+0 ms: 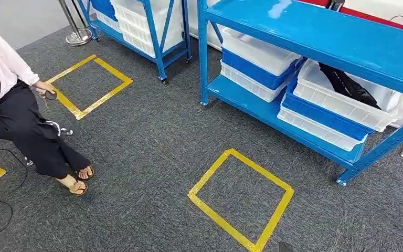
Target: Take the parts from the cabinet and place them on the table.
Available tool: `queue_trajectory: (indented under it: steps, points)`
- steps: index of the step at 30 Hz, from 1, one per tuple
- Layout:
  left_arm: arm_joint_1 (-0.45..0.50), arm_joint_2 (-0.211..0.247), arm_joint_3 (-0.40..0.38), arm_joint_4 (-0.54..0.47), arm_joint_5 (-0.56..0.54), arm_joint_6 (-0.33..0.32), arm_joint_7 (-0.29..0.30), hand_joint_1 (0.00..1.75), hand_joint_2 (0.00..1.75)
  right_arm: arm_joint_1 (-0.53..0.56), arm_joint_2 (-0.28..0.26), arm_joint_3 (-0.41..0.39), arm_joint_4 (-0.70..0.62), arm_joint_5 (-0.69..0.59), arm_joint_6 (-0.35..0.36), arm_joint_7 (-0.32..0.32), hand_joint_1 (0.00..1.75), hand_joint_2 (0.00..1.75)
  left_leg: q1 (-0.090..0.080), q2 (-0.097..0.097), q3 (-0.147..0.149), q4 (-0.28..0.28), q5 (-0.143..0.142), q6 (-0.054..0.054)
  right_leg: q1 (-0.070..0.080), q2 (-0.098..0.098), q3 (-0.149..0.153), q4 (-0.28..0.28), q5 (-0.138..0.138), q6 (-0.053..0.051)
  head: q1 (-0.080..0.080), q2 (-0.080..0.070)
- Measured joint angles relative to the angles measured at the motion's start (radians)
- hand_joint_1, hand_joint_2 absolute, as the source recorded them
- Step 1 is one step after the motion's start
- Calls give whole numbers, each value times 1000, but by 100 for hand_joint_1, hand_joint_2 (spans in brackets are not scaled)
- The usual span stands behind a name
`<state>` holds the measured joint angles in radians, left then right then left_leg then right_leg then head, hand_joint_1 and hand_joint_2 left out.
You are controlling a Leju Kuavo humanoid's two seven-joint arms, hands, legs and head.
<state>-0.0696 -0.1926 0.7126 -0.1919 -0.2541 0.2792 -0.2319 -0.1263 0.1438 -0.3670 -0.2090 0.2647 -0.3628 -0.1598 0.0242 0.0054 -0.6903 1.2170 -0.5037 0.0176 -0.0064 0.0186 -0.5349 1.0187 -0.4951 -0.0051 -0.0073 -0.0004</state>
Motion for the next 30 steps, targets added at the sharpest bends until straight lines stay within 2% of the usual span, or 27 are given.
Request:
queue_trajectory:
  steps: [1,2,3,4,6,7,8,9,11,12,13,14,15,17,18,19,20,22,24,25,26,27,28,29,30]
  points:
    - [-1,0,0,0,0,0,0,0,0,-1,0,0,0,0,0,0,0,0,-7,-4,37,-89,50,16,3,2,6,-1,-3,-3,0,0]
    - [-1,3,0,0,0,0,0,0,0,-1,4,0,0,0,0,0,0,0,-19,-13,68,-164,74,38,-2,4,7,-2,-6,-3,1,0]
    - [-2,8,0,0,0,0,0,0,0,-1,8,0,0,0,0,0,0,0,-23,-5,75,-170,59,46,10,4,6,-2,-9,2,8,0]
    - [-3,4,-1,0,0,1,0,0,0,-1,6,0,0,0,0,-1,0,0,-30,-1,76,-178,58,45,1,5,3,-2,-11,6,2,0]
    - [-2,3,-1,0,-2,2,2,0,0,1,10,-1,0,-1,0,-1,0,0,-35,-3,77,-184,56,47,-2,3,4,-11,-13,16,-3,0]
    - [-2,3,-1,0,-3,3,2,0,0,0,10,-1,0,-1,0,-1,0,0,-33,-3,84,-194,57,47,2,3,7,-17,-13,20,-3,0]
    - [-1,2,-1,0,-5,4,3,0,0,1,8,-1,-1,-1,0,-2,0,0,-19,-3,101,-217,67,43,14,1,8,-13,-17,23,-2,0]
    - [0,0,-1,0,-5,5,3,0,0,0,6,-2,-1,-2,-1,-3,0,0,-23,0,114,-229,68,39,5,-5,10,5,-24,24,-1,0]
    - [-3,0,-1,0,-6,-2,4,0,0,-3,4,-3,-1,-1,-1,-3,0,0,-21,2,124,-238,66,43,4,-6,-67,143,-83,18,4,0]
    - [-3,-1,-1,0,-6,-3,5,0,0,-2,1,-5,-1,-2,-1,-3,0,0,-22,2,128,-238,62,45,2,-6,-113,218,-109,18,3,0]
    - [-3,-1,-1,0,-6,-4,7,0,0,2,0,-6,-1,-2,-1,-3,0,0,-22,2,131,-237,58,44,1,-6,-153,281,-124,24,3,0]
    - [-2,-1,-1,0,-6,-5,9,0,0,5,0,-8,-1,-2,-1,-3,0,0,-21,2,136,-237,53,43,-3,-7,-170,294,-113,34,4,0]
    - [0,-1,-1,0,-6,-7,11,0,0,6,-1,-8,-1,-2,-1,-3,0,0,-20,2,144,-236,47,39,-8,-8,-158,251,-79,48,3,0]
    - [0,-1,-1,0,-6,-11,13,0,0,5,-4,-9,-1,-3,-1,-3,0,0,-17,1,163,-234,32,29,-18,-17,-83,77,13,75,4,0]
    - [0,0,-1,0,-6,-11,13,0,0,5,-3,-10,-1,-4,-1,-3,0,0,-18,1,167,-231,23,21,-24,-27,-49,-8,50,81,5,0]
    - [-1,1,-1,0,-6,-11,14,0,0,4,-3,-11,-1,-5,0,-3,0,0,-26,2,170,-226,13,12,-14,-29,-40,-15,47,68,8,0]
    - [-2,1,-1,0,-7,-11,14,0,0,5,-3,-12,-1,-7,0,-3,0,0,-25,2,171,-225,10,8,-13,-23,-38,-17,47,50,5,0]
    - [-2,2,-2,0,-8,-11,14,0,0,5,-3,-15,-1,-8,0,-3,0,0,-22,4,174,-227,8,4,-12,-21,-38,-15,41,39,4,0]
    - [-3,2,-2,0,-8,-11,14,0,0,5,-3,-18,-1,-8,0,-3,0,0,-13,2,173,-209,-9,-11,-20,-16,-29,-20,39,20,4,0]
    - [-4,2,-2,0,-8,-11,14,0,0,5,-3,-18,-1,-7,0,-3,0,0,-13,2,151,-162,-32,-14,-20,-16,-23,-20,34,8,0,0]
    - [-4,2,-3,0,-8,-11,14,0,0,4,-3,-19,-1,-6,0,-3,0,0,-12,2,111,-89,-65,-18,-20,-17,-19,-20,30,2,-1,0]
    - [-3,2,-3,0,-8,-11,14,0,0,3,-2,-19,-1,-6,0,-3,0,0,-11,1,62,-3,-100,-22,-18,-17,-16,-20,26,-3,-1,0]
    - [-2,2,-3,0,-8,-11,14,0,0,4,-2,-19,-1,-6,0,-3,0,0,-11,2,9,78,-123,-24,-16,-16,-12,-20,22,-7,-2,0]
    - [-1,2,-3,0,-8,-11,14,0,0,5,-2,-19,-1,-6,0,-3,0,0,-11,2,-23,111,-116,-24,-16,-15,-7,-20,18,-7,-1,0]
    - [0,3,-3,0,-8,-11,14,0,0,6,-2,-19,-1,-7,0,-3,0,0,-11,2,-26,90,-81,-21,-16,-11,0,-20,13,-5,-2,0]
